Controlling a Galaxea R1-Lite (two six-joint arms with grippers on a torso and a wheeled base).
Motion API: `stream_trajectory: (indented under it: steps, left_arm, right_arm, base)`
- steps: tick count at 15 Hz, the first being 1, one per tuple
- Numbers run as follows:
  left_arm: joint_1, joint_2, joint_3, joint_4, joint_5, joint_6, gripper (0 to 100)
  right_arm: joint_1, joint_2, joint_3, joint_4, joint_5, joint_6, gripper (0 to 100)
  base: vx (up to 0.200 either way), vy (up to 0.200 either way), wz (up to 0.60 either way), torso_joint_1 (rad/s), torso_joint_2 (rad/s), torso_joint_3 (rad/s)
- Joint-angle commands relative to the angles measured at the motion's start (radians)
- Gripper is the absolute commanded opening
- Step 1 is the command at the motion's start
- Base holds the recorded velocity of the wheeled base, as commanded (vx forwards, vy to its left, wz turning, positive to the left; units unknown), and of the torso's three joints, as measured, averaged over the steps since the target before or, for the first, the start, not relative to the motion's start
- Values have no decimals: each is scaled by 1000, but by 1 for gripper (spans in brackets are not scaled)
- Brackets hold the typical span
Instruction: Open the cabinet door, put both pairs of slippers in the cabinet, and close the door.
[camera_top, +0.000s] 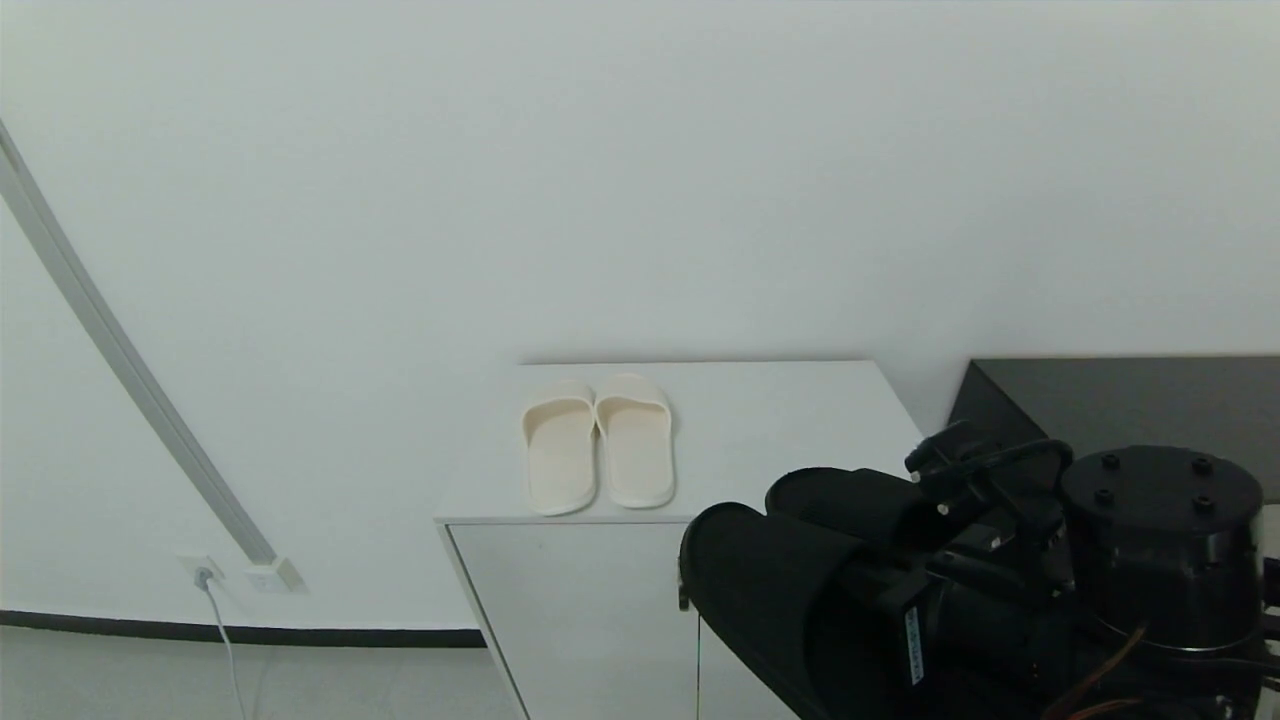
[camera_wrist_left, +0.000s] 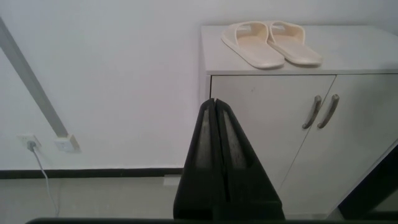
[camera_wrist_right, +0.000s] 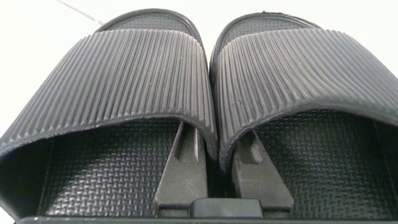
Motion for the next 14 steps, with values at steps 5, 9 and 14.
stream_trajectory:
  steps: [5,9,14]
  left_arm:
    - [1,1,0,-2,0,0,0]
    - [1,1,0,0,0,-3,100]
    - [1,1,0,-2,-1,10,100]
  right_arm:
    - [0,5,12,0,2,-16,0]
    - [8,14,21,0,3,-16,0]
    - [17,8,48,-22,0,-16,0]
  base:
    - [0,0,0,-73,159,88]
    - [0,0,0,-155,359,200]
    - [0,0,0,-168,397,223]
